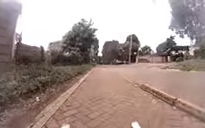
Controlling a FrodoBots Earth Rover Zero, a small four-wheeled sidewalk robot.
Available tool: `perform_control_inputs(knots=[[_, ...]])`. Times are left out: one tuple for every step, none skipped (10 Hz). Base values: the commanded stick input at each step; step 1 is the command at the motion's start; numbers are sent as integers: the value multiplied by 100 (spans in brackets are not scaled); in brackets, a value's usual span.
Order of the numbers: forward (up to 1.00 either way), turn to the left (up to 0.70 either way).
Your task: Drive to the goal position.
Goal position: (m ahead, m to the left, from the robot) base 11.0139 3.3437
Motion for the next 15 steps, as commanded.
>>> perform_control_inputs(knots=[[50, 0], [50, 0], [50, 0], [50, 0], [50, 0], [50, 0], [50, 0], [50, 0], [50, 0], [50, 0], [50, 0], [50, 0], [50, 0], [50, 0], [50, 0]])
